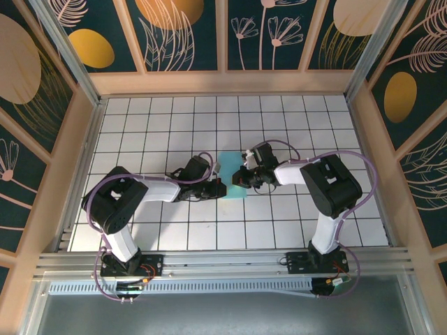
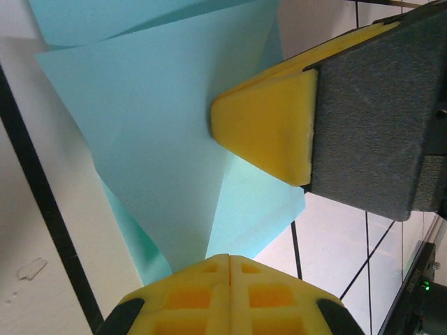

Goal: Fold a paper plane with a square sheet of paper (fold left side to right side)
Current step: Fold the triangle a second time at the center of the table.

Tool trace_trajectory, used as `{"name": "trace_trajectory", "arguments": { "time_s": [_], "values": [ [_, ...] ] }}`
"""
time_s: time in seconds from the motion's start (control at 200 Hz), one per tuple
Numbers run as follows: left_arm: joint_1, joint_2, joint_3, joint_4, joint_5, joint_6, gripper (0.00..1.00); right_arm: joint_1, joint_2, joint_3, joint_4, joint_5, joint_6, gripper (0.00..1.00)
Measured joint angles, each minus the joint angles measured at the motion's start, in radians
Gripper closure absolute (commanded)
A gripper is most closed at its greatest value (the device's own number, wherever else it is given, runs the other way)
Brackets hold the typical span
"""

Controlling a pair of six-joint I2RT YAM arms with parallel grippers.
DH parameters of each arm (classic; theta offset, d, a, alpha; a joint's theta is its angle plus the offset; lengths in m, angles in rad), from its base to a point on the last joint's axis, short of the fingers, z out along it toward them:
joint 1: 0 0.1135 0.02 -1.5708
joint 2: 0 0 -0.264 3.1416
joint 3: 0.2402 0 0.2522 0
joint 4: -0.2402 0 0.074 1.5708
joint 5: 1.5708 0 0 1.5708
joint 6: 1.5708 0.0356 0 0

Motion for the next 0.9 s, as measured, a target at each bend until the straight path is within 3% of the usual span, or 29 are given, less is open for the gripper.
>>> {"name": "trace_trajectory", "arguments": {
  "time_s": [0.896],
  "values": [
    [-0.001,0.016,0.000,-0.002,-0.042,0.005,1.00,0.000,0.000,0.000,0.000,0.000,0.000,1.00]
  ]
}}
